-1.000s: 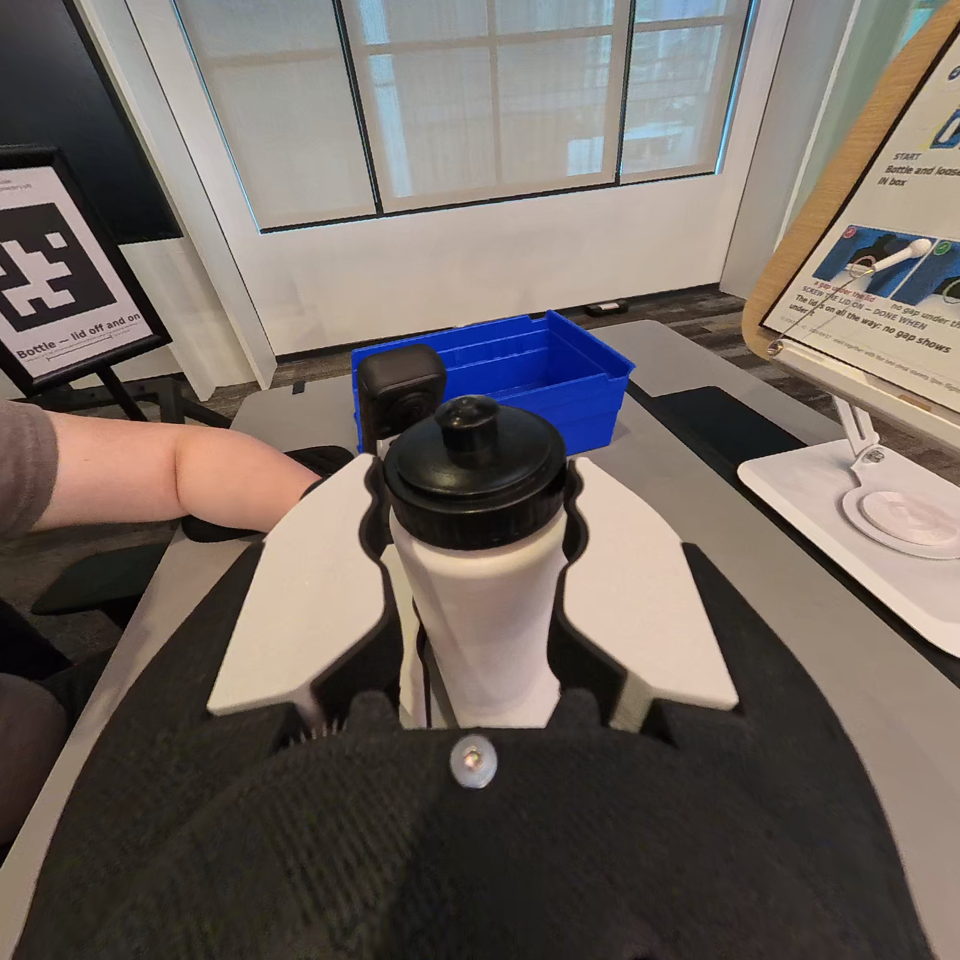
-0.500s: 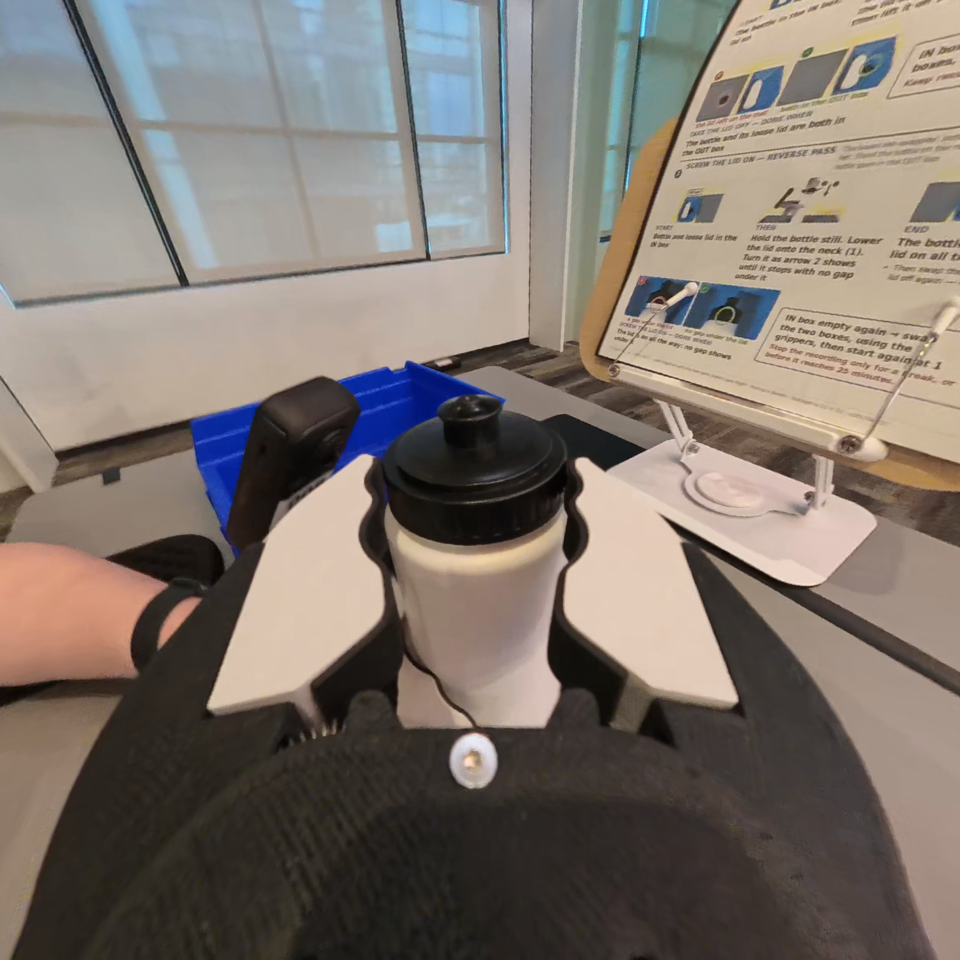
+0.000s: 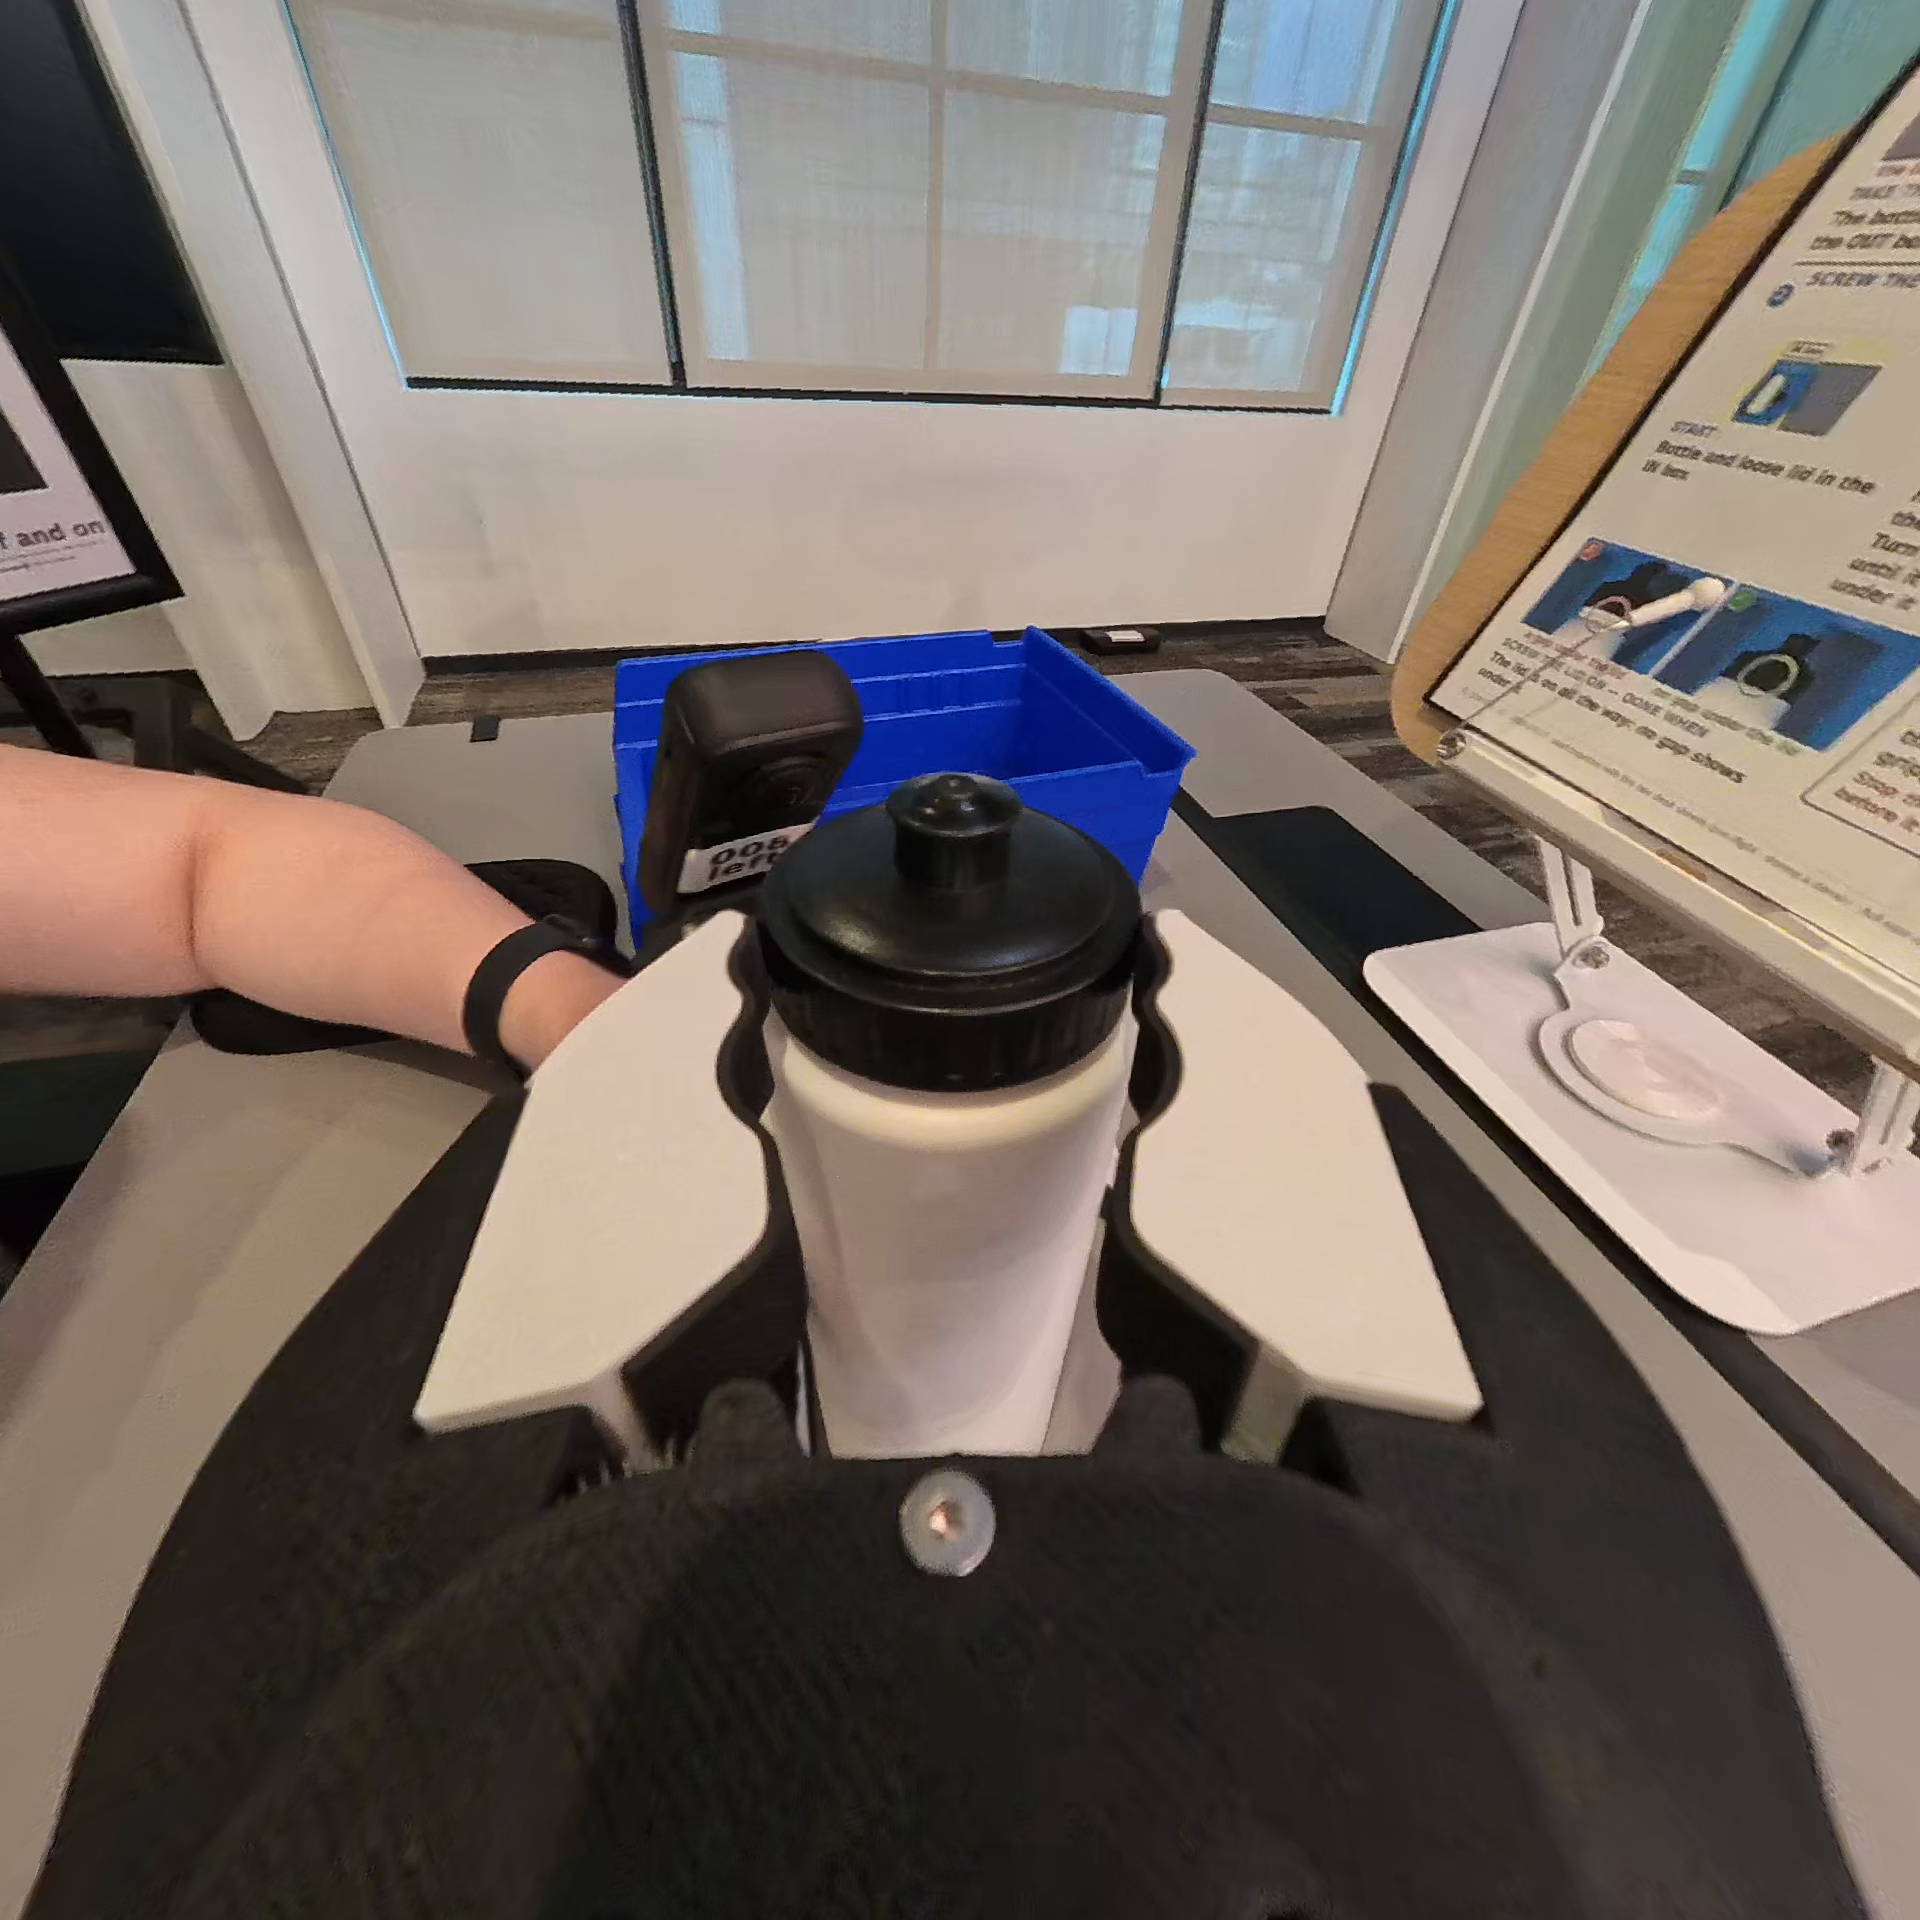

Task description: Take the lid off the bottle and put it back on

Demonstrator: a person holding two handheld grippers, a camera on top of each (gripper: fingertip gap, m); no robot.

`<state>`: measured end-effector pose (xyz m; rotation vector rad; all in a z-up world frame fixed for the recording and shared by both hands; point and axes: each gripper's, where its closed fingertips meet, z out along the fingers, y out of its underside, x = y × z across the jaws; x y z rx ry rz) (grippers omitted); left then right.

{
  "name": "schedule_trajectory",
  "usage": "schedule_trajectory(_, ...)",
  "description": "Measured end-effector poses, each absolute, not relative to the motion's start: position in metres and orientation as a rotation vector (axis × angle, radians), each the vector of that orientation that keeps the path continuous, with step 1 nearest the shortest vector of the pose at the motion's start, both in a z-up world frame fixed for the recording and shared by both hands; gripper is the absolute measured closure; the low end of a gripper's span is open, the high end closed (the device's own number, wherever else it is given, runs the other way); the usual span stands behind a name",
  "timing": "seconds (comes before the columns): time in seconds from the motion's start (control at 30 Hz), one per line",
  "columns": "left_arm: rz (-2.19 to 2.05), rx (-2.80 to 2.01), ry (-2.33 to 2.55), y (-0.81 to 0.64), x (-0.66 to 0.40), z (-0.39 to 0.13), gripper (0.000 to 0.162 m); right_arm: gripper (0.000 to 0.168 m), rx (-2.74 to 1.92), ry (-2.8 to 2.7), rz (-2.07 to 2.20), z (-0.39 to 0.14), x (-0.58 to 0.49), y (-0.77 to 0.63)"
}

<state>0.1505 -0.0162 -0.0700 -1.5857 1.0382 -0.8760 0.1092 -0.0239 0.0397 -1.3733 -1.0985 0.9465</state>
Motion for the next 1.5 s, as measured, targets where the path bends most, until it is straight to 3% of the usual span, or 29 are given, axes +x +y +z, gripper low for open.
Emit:
schedule_trajectory(0.4,-0.724,-1.699,0.907,0.003,0.14,-0.072,0.064,0.099,-1.459,-0.735,0.607,0.041,0.105,-0.009)
schedule_trajectory(0.8,-0.949,-1.535,1.153,-0.037,0.162,-0.071,0.064,0.092,-1.339,-1.212,1.028,0.037,0.109,-0.041)
schedule_trajectory(1.23,-0.734,-1.692,0.946,-0.008,0.147,-0.073,0.064,0.092,-1.501,-0.645,0.605,0.039,0.104,-0.011)
schedule_trajectory(1.5,-0.83,-1.623,1.028,-0.019,0.15,-0.072,0.064,0.085,-1.484,-0.996,1.034,0.039,0.101,-0.023)
